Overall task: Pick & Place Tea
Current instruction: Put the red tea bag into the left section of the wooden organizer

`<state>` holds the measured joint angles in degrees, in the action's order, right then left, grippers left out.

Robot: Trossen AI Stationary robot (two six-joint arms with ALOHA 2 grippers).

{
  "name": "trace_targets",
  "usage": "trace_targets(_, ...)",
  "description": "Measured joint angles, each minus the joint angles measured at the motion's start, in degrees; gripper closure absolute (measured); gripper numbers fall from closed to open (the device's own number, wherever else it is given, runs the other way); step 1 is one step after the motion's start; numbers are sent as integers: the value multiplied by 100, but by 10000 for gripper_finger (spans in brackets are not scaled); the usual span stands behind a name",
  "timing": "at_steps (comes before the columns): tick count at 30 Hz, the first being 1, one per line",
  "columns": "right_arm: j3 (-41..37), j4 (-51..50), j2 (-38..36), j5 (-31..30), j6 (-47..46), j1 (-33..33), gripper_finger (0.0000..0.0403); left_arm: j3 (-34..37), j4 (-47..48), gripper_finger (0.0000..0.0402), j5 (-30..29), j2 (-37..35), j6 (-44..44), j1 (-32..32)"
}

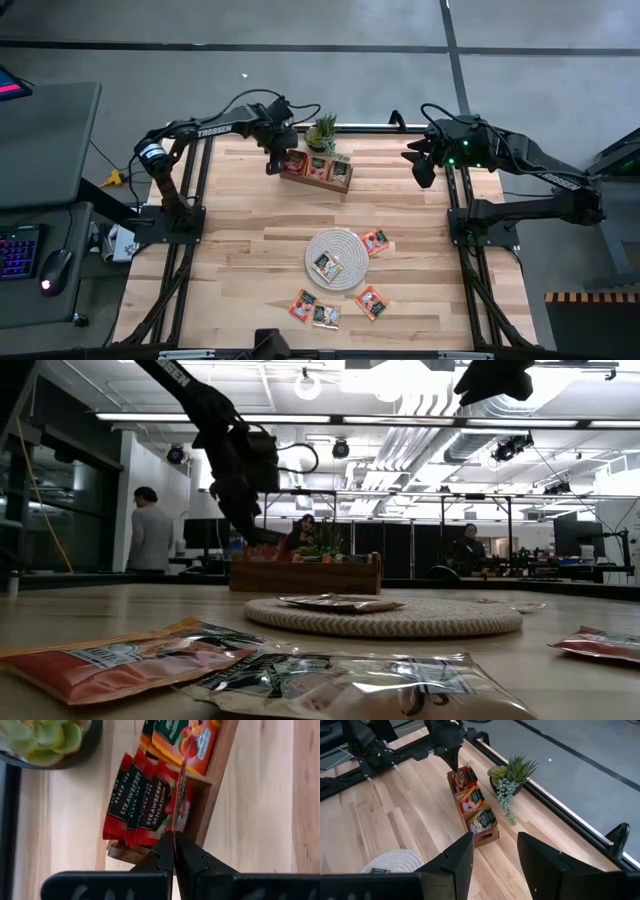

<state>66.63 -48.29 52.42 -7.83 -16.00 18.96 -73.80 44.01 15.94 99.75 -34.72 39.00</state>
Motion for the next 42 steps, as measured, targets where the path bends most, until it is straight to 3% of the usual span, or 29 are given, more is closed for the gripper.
trace_targets(20,0,-9,0,3,-9,2,253,0,-140,400,-124,60,-424,-2)
trace_targets(42,0,-5,0,80,-49,2,253,0,-255,400,420,108,-64,-2)
